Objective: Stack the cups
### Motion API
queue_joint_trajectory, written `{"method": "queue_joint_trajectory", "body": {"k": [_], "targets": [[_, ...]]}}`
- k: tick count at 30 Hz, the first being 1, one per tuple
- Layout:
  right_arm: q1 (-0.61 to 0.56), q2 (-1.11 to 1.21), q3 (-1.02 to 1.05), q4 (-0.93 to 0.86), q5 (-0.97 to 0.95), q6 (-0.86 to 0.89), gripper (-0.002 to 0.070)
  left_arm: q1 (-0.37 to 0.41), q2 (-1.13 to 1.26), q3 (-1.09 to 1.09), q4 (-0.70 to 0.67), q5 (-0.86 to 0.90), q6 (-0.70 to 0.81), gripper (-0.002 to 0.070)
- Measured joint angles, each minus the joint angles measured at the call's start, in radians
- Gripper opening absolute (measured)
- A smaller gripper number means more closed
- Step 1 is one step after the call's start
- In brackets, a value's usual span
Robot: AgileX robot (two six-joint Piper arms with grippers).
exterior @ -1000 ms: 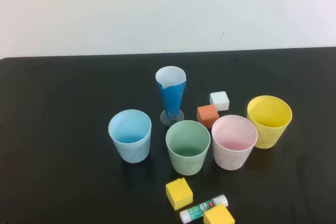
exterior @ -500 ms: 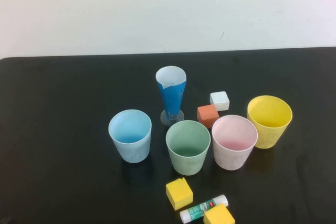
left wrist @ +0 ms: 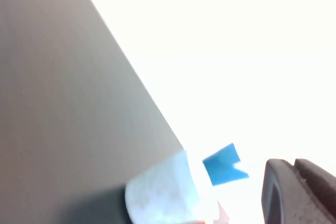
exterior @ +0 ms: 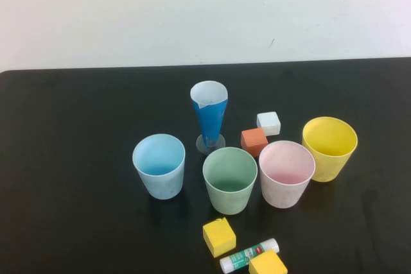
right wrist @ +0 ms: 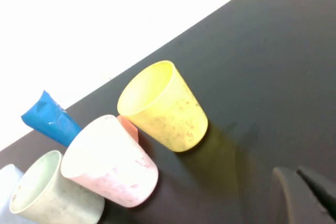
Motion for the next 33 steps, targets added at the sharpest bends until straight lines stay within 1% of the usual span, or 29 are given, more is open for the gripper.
{"method": "queue_joint_trajectory", "body": {"k": [4,8,10,12,15,17,20,23,27,33], "targets": [[0.0,0.0,0.0,-0.002,-0.004,-0.017,-0.0001,0.0,0.0,0.0,0.008,-0.063,0.102,-0.0003],[0.0,0.0,0.0,-0.006,0.008,-0.1,-0.0001,0.0,0.0,0.0,0.021,-0.156,0.181,-0.0003],[0.0,0.0,0.0,-0.006,0.018,-0.126,-0.0001,0.0,0.005,-0.025,0.035,-0.172,0.273,-0.0003],[0.0,0.0,0.0,-0.006,0.026,-0.144,-0.0001,0.0,0.043,-0.085,0.047,-0.136,0.396,-0.0003],[0.0,0.0,0.0,-0.001,0.034,-0.156,-0.0001,0.0,0.165,-0.214,0.057,-0.017,0.575,-0.0003],[0.0,0.0,0.0,0.004,0.034,-0.162,-0.0001,0.0,0.273,-0.309,0.064,0.092,0.662,-0.0003],[0.0,0.0,0.0,0.037,0.034,-0.162,-0.0001,0.0,0.428,-0.438,0.074,0.246,0.752,-0.0003],[0.0,0.0,0.0,0.089,0.034,-0.162,-0.0001,0.0,0.56,-0.533,0.081,0.33,0.815,-0.0003],[0.0,0.0,0.0,0.117,0.042,-0.179,-0.0001,0.0,0.734,-0.639,0.098,0.392,0.893,-0.0003],[0.0,0.0,0.0,0.124,0.092,-0.254,-0.0001,0.0,1.001,-0.811,0.216,0.482,0.92,-0.0003]]}}
